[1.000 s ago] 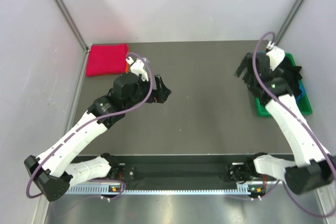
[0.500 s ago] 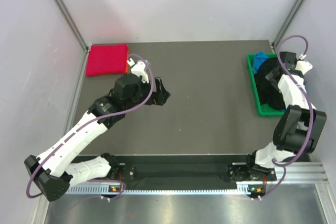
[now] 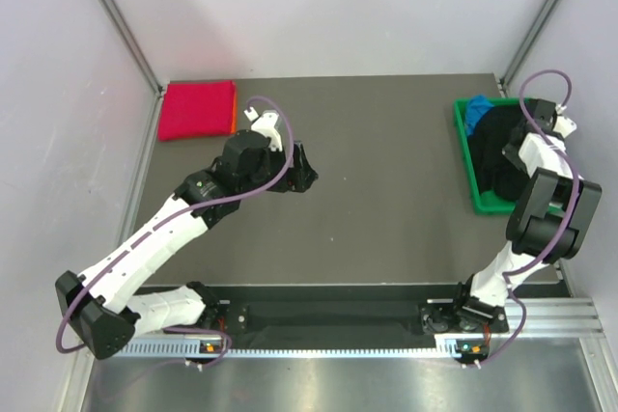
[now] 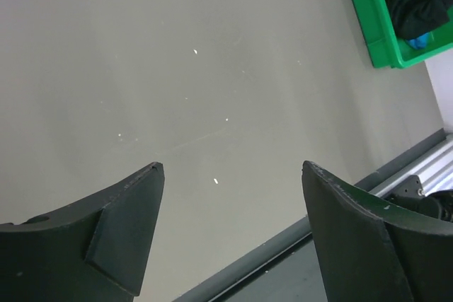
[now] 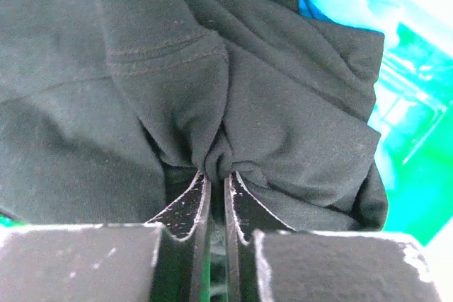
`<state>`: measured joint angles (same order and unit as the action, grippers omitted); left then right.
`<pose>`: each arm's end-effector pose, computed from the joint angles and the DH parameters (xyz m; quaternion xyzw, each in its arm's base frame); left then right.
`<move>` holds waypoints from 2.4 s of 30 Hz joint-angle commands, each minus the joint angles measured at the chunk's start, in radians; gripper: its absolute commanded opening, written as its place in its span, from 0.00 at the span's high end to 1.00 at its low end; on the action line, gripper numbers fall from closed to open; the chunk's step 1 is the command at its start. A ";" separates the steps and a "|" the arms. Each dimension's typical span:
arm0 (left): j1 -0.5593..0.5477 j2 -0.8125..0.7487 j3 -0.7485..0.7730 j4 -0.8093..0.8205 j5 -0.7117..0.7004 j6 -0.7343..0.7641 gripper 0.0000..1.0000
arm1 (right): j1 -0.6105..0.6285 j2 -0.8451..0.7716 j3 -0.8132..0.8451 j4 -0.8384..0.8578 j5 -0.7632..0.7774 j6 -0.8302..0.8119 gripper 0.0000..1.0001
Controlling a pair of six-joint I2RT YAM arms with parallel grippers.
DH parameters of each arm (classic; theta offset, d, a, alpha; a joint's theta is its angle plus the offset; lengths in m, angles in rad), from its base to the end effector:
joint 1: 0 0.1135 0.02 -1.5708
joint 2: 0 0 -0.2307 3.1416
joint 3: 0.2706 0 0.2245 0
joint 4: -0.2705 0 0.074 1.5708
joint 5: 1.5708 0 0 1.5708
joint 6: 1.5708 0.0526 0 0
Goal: Fold and stack the t-shirts
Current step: Grab the tshirt from the pile, then move the tshirt to the center of the board
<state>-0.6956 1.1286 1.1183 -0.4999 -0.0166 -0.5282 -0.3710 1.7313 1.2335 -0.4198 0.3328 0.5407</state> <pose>0.1915 -0.1587 0.3180 0.0679 0.8599 -0.2847 0.4182 0.3207 -0.1432 0.1924 0.4589 0.8153 -0.1295 0.3286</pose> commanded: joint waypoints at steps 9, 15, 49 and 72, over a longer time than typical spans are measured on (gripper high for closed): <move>0.001 -0.033 -0.032 0.049 0.026 -0.021 0.15 | 0.012 -0.196 0.253 -0.220 -0.032 -0.123 0.98; 0.004 -0.065 -0.049 0.078 -0.023 -0.039 0.15 | 0.018 -0.274 0.363 -0.303 -0.047 -0.165 1.00; 0.304 -0.054 -0.201 -0.009 0.250 -0.033 0.18 | 0.822 -0.408 -0.150 -0.083 -0.420 -0.082 0.50; 0.272 0.402 -0.324 0.234 0.262 -0.158 0.39 | 0.853 -0.346 -0.451 0.167 -0.494 -0.042 0.54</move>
<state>-0.4213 1.4925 0.7944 -0.3500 0.2699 -0.6666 0.4706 1.4021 0.7513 -0.3141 -0.2241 0.4877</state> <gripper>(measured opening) 0.642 0.466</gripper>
